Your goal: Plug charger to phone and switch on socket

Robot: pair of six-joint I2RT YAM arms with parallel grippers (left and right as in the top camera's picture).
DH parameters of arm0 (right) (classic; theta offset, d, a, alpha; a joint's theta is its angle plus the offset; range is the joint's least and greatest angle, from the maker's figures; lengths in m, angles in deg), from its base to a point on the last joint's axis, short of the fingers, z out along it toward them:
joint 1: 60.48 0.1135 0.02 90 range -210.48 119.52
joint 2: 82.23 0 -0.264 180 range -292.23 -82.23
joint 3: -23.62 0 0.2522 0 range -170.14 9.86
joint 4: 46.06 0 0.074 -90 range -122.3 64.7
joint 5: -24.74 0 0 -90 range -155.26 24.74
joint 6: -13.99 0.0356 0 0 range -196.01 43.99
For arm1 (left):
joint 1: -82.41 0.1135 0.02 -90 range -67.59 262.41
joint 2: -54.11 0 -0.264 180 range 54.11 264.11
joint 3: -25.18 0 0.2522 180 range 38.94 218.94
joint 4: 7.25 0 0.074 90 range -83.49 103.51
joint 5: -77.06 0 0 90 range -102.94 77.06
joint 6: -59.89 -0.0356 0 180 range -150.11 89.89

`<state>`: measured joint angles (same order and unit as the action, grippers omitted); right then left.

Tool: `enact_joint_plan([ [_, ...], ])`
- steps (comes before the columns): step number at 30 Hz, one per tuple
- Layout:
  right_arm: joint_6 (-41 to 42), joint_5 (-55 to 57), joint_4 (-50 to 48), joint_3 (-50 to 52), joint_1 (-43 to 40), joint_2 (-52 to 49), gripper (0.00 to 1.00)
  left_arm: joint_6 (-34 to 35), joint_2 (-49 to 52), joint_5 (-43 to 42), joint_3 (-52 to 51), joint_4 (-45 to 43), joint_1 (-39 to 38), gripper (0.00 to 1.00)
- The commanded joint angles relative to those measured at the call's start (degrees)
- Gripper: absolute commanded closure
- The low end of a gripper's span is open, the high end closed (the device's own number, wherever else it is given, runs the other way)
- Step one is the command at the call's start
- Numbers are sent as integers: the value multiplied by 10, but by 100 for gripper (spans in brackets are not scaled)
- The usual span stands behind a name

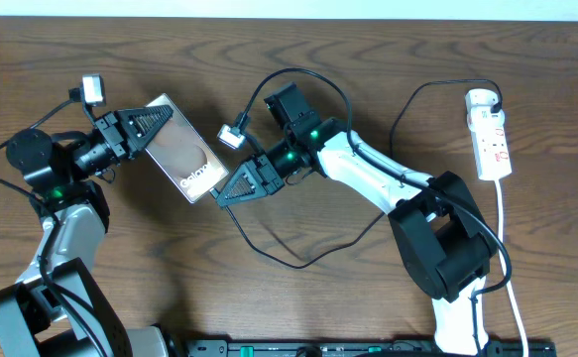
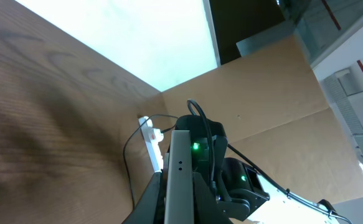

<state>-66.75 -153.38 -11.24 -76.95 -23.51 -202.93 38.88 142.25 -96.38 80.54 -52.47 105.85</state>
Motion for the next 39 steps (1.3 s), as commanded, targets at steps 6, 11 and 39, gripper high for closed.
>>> enact_joint_plan([
  [6, 6, -8, -10, -10, -14, -3, 1, -5, -9, -66, 6, -3, -13, 93],
  [11, 6, -7, -10, -10, -14, -3, 1, -26, -9, -66, 6, -3, -12, 93],
  [39, 84, 597, 275, -15, -127, -3, 1, -392, -9, 250, 2, 614, 50, 93],
])
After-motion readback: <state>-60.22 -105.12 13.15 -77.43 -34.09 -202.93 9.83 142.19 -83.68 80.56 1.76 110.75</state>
